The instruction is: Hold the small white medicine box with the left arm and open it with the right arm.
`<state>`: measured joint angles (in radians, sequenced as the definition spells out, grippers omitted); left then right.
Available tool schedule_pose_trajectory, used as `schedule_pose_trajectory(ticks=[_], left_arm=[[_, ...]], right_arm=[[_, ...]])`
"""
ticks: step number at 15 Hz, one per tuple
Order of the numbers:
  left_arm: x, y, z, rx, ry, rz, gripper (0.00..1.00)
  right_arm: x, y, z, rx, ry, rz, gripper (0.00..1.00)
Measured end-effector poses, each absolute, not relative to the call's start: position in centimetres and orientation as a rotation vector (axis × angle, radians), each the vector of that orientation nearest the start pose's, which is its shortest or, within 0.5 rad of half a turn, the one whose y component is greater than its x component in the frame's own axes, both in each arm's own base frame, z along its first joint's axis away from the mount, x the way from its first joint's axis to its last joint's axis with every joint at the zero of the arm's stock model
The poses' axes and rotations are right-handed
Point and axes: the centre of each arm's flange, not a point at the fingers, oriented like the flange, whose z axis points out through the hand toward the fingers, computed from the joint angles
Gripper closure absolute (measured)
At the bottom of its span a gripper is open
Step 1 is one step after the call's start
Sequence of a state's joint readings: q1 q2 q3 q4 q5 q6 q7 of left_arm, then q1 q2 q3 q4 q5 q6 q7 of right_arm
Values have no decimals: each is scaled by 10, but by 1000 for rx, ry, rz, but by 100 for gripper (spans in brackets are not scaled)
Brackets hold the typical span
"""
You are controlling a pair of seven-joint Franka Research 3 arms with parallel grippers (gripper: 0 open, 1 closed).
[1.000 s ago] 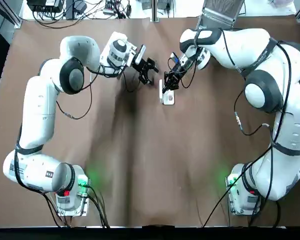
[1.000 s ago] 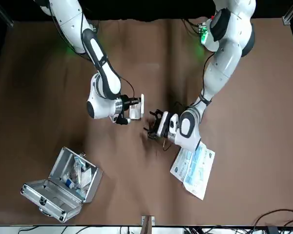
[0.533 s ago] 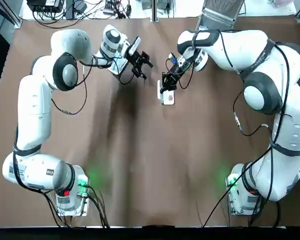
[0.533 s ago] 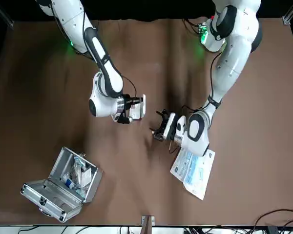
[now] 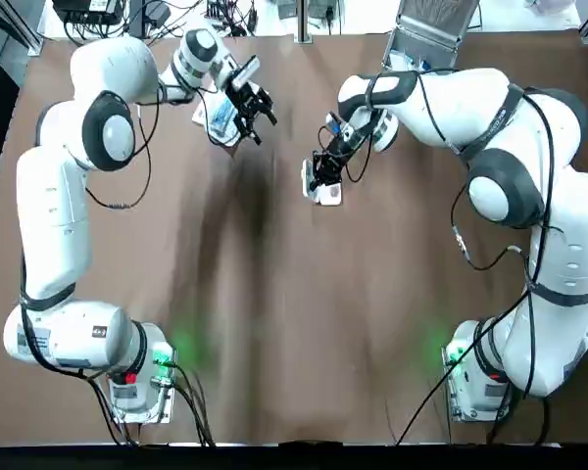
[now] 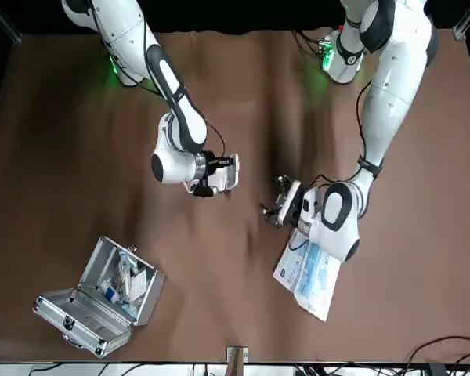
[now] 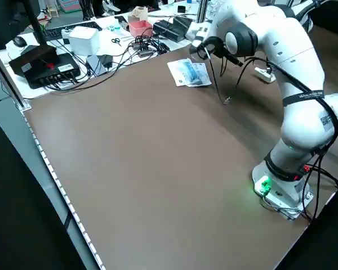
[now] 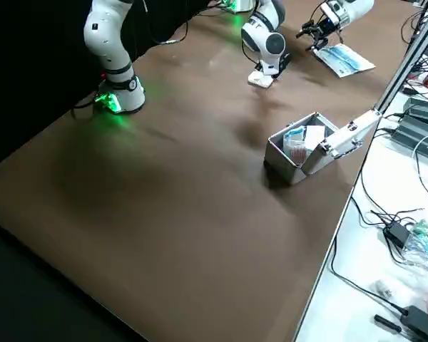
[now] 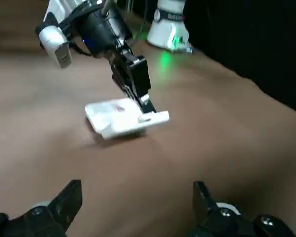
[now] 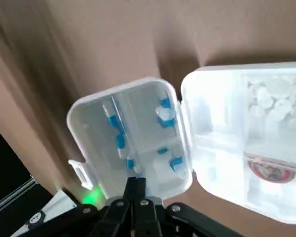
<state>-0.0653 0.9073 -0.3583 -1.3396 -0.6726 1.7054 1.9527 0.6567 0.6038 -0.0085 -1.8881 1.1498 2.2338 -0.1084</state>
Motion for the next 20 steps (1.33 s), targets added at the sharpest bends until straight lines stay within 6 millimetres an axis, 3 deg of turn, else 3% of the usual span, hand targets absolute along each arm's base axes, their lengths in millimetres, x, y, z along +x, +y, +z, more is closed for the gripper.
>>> schedule_pose_trajectory(ticks=[5, 10, 12, 16, 20], left_arm=[[657, -251, 279, 1269, -1819, 358, 0], [675, -202, 338, 1612, -1645, 273, 0], [678, -179, 369, 1789, -1613, 202, 0], [675, -157, 421, 1998, -1498, 154, 0], [667, -137, 453, 2346, -1219, -27, 0]], right_arm=[[470, 403, 165, -2415, 135, 509, 99], [464, 412, 158, -2434, 132, 487, 99], [463, 414, 156, -2439, 131, 483, 99], [462, 414, 153, -2444, 134, 483, 99], [461, 415, 149, -2453, 135, 475, 99]])
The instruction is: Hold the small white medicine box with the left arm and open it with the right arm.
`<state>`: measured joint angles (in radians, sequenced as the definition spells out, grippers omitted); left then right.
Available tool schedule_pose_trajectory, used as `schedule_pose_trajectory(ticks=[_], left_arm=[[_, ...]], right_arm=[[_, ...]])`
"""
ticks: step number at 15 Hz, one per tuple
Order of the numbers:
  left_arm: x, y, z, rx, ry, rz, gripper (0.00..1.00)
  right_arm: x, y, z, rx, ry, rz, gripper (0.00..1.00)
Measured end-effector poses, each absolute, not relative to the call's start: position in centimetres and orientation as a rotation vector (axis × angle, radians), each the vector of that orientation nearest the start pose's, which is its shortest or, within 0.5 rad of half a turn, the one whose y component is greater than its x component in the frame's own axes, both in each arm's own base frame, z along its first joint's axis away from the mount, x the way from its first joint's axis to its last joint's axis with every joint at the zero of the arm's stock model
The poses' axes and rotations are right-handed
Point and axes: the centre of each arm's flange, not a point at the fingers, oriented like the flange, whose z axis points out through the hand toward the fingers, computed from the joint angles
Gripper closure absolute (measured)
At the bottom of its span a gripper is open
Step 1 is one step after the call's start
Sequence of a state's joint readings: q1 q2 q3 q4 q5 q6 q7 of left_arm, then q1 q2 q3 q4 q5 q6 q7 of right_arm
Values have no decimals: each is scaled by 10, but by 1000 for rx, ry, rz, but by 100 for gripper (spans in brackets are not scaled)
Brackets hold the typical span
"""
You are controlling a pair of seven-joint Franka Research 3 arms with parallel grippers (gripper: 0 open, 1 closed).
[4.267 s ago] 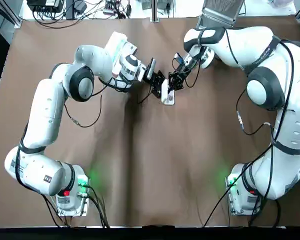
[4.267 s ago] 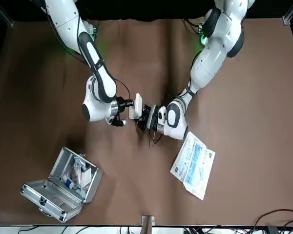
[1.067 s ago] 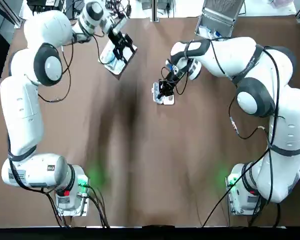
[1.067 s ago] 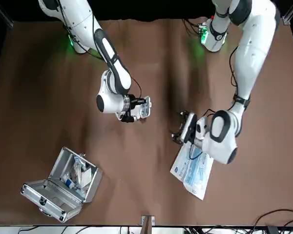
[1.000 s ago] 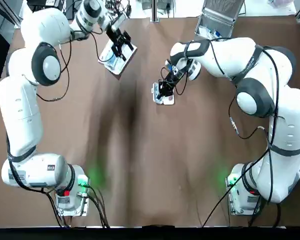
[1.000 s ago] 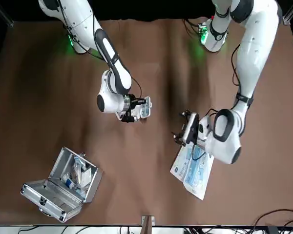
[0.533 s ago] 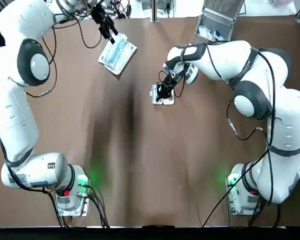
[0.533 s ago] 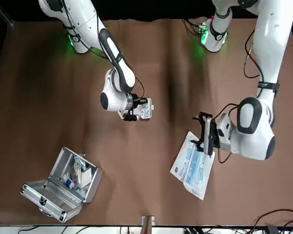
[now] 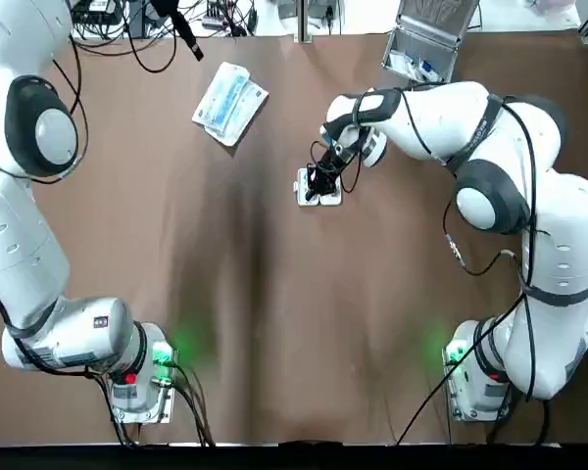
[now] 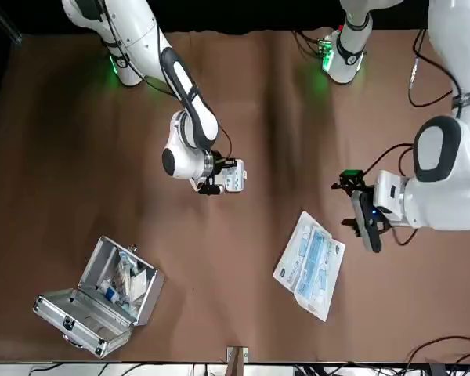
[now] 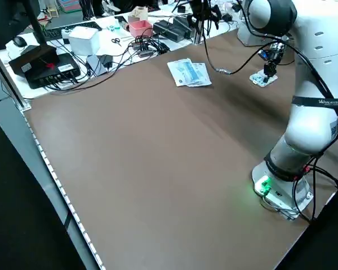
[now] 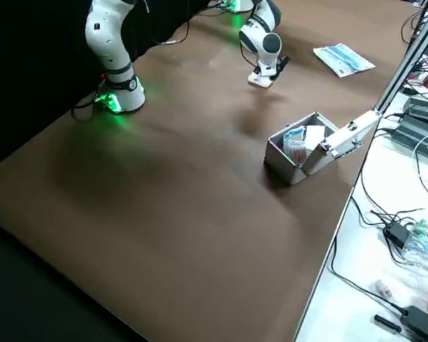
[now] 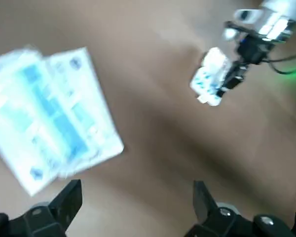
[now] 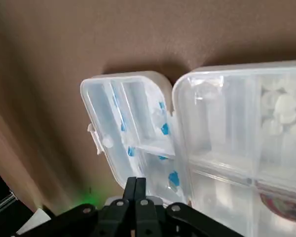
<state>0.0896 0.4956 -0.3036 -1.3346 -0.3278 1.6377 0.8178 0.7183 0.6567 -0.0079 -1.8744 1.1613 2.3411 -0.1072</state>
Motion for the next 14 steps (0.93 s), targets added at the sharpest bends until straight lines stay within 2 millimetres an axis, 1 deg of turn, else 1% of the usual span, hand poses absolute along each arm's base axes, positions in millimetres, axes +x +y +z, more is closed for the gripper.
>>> schedule_pose_trajectory(ticks=[2, 4, 7, 10, 12, 14], left_arm=[[662, -131, 464, -3248, 1432, 122, 0], [657, -127, 475, -3234, 1250, 181, 0], [651, -121, 496, -3216, 1084, 190, 0], [644, -110, 516, -3144, 930, 190, 0], [636, -106, 528, -3130, 830, 223, 0], [628, -102, 546, -3111, 722, 202, 0]], right_arm=[[460, 416, 149, -2453, 133, 474, 99], [460, 417, 149, -2454, 131, 474, 99], [460, 417, 149, -2454, 131, 474, 99], [459, 417, 149, -2454, 131, 475, 99], [459, 418, 149, -2454, 131, 475, 99], [459, 418, 149, -2454, 130, 475, 99]])
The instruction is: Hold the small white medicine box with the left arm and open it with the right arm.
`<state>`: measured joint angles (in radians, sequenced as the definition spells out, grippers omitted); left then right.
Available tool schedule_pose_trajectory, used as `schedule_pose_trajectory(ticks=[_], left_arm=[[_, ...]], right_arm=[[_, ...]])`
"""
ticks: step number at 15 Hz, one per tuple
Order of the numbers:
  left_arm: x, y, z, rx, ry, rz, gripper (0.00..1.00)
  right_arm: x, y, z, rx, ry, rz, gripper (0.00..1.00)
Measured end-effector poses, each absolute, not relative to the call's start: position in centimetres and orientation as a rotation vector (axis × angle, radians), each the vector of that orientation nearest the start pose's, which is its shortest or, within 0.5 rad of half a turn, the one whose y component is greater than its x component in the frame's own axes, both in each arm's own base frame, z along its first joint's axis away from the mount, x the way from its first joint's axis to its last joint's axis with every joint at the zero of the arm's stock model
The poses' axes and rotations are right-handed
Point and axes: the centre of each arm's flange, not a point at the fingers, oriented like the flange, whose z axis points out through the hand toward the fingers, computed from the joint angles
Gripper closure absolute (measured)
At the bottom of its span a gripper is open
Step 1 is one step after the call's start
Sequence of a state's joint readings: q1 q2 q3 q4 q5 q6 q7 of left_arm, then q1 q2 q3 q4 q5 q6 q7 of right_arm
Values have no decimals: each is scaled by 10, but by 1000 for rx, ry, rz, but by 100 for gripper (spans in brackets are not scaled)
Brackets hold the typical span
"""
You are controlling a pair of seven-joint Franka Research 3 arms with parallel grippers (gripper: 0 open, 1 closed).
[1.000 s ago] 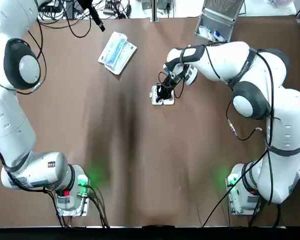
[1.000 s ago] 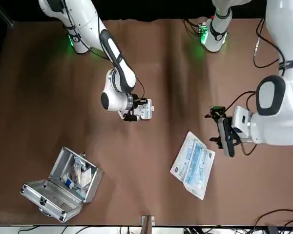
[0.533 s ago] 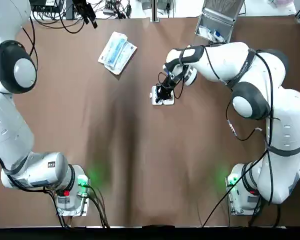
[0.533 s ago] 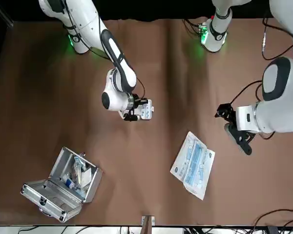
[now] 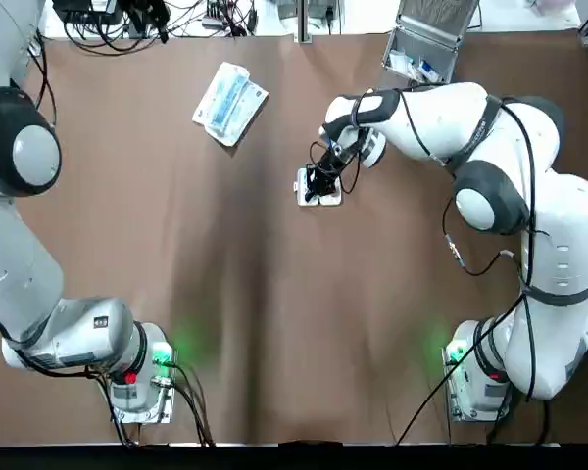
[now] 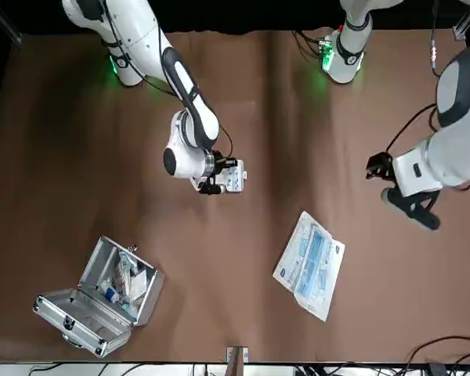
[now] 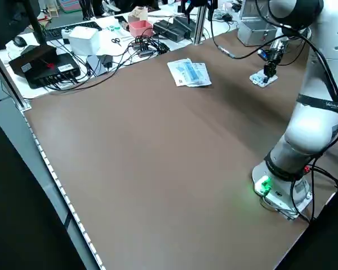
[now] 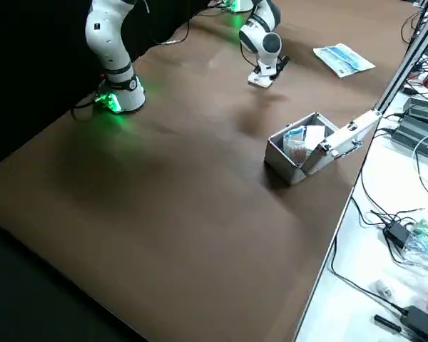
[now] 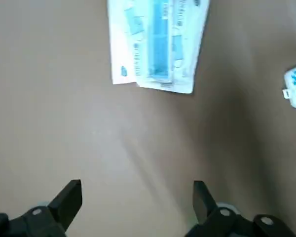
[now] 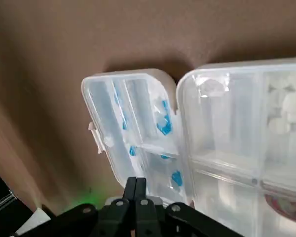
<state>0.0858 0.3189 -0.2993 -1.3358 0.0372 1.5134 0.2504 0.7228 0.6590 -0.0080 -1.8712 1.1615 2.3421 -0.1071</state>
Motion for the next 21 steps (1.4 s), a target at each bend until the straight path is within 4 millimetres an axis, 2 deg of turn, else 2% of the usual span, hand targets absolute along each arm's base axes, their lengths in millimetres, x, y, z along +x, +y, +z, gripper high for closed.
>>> schedule_pose_trajectory(ticks=[2, 5, 9, 12, 15, 18, 21], left_arm=[[617, -98, 574, -3094, 641, 154, 0], [609, -96, 584, -3090, 625, 170, 0], [601, -94, 599, -3091, 577, 144, 0], [602, -79, 602, -3097, 520, 139, 0], [604, -67, 601, -3102, 484, 141, 0], [605, -55, 601, -3108, 442, 141, 0], [604, -60, 601, -3118, 278, 139, 0]], right_arm=[[460, 418, 149, -2453, 131, 474, 99], [465, 418, 154, -2448, 133, 460, 99], [481, 418, 194, -2408, 116, 443, 99], [493, 408, 224, -2379, 93, 444, 99], [515, 372, 263, -2396, 46, 479, 99], [544, 314, 320, -2458, -21, 500, 99], [572, 248, 390, -2536, -81, 526, 98]])
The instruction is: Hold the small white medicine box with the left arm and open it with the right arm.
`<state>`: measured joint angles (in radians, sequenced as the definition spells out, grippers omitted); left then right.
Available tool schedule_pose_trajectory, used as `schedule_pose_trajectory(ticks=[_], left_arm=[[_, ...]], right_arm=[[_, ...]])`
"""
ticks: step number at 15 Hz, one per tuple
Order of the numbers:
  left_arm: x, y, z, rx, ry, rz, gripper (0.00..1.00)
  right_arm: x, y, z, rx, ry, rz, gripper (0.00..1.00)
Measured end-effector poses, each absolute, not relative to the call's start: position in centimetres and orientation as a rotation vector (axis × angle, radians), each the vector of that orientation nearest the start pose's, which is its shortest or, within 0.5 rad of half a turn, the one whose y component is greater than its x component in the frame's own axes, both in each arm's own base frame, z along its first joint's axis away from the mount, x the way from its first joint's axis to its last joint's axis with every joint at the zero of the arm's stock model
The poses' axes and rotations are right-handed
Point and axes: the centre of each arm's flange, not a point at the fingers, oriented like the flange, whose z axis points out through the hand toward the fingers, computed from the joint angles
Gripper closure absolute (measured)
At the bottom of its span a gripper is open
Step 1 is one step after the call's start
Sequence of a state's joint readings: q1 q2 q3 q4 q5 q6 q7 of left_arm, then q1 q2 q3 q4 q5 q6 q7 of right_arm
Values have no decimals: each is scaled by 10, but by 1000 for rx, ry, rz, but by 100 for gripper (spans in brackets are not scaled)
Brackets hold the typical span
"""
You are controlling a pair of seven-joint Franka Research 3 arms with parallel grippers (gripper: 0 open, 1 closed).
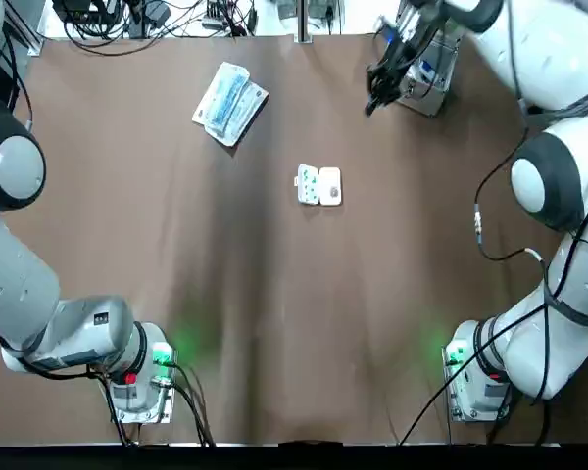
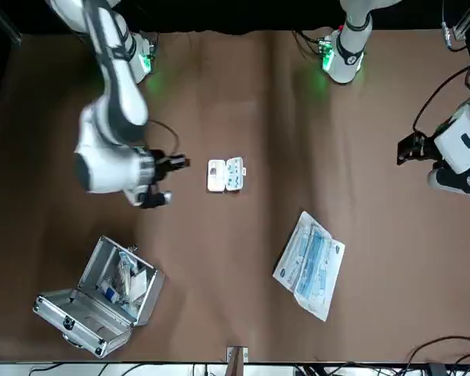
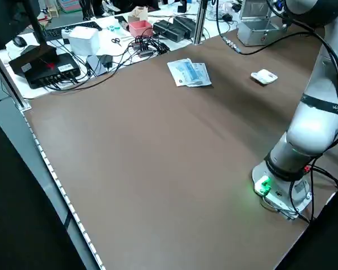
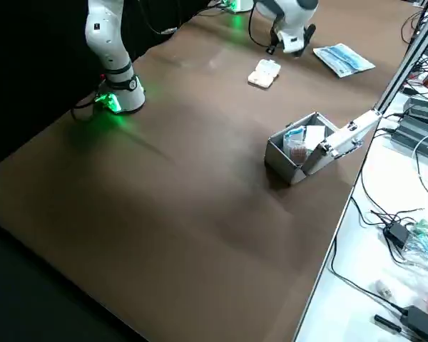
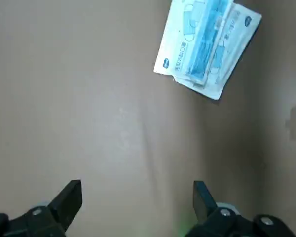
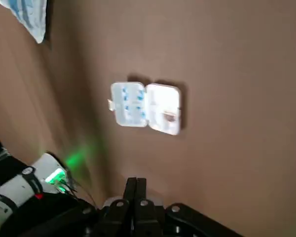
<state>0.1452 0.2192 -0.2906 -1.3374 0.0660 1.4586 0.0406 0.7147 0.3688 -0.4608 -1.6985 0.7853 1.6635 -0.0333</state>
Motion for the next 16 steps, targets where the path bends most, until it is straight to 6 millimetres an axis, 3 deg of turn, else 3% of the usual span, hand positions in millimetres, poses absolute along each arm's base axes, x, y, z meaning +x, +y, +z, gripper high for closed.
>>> schedule_pose_trajectory(ticks=[3, 4, 7, 9, 12, 16], left_arm=[[605, -64, 604, -3127, 178, 109, 0], [603, -68, 614, -3150, 155, 65, 0], [594, -76, 633, -3155, 92, 1, 0], [591, -80, 639, -3146, 83, -24, 0], [591, -78, 637, -3141, 75, -17, 0], [593, -69, 633, -3140, 50, -6, 0]], right_arm=[[589, 199, 442, -2634, -102, 518, 97], [594, 174, 466, -2691, -107, 524, 95], [598, 136, 506, -2710, -94, 548, 87], [602, 110, 528, -2710, -64, 526, 71], [606, 77, 542, -2767, -19, 501, 44], [607, 55, 555, -2955, -2, 486, 9]])
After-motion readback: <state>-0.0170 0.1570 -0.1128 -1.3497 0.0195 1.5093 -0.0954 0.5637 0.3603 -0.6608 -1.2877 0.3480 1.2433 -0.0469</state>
